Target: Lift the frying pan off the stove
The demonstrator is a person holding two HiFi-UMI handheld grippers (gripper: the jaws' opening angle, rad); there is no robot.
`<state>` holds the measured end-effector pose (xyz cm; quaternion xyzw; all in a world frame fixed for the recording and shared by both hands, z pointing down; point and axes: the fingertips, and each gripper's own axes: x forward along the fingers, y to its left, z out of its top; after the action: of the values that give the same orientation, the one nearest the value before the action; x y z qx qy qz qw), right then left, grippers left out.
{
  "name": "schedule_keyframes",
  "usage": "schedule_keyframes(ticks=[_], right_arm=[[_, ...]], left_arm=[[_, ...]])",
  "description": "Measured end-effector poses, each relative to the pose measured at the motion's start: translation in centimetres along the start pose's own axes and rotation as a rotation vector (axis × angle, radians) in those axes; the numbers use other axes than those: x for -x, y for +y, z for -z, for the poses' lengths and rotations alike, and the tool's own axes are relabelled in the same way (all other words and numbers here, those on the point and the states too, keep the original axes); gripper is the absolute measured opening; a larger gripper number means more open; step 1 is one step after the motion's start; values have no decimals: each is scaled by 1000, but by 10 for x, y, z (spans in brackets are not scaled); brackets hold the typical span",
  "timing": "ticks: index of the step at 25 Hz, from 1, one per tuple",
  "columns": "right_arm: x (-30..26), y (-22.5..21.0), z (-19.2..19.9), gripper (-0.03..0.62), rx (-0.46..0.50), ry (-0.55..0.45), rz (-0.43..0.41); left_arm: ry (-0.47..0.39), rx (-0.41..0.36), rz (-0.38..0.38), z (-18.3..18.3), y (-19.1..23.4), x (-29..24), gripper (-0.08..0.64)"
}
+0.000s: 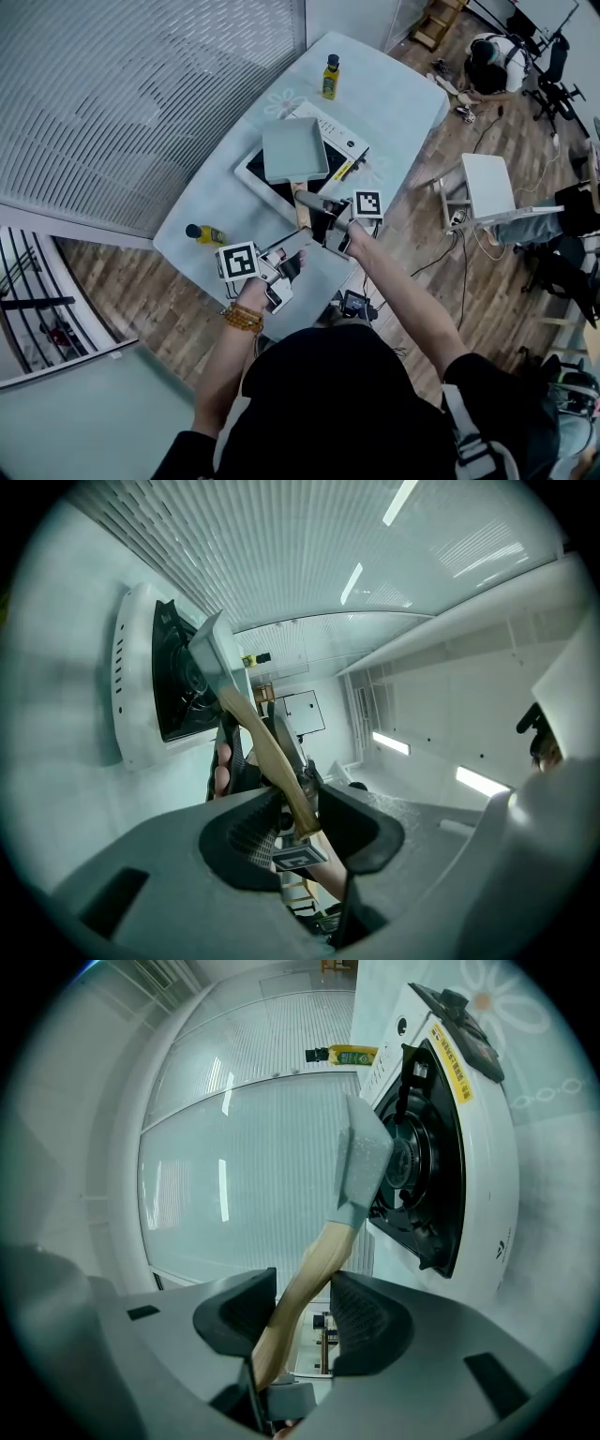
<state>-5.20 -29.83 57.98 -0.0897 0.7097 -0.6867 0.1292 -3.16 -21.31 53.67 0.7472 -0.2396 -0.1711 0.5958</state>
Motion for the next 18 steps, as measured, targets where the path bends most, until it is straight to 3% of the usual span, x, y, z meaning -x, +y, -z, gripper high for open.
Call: schedule_keyframes(ticks=[18], right_arm=[[-6,36,-2,163,63,-10,-46]], left_arm=[[4,-77,27,-8,-27,4,130]])
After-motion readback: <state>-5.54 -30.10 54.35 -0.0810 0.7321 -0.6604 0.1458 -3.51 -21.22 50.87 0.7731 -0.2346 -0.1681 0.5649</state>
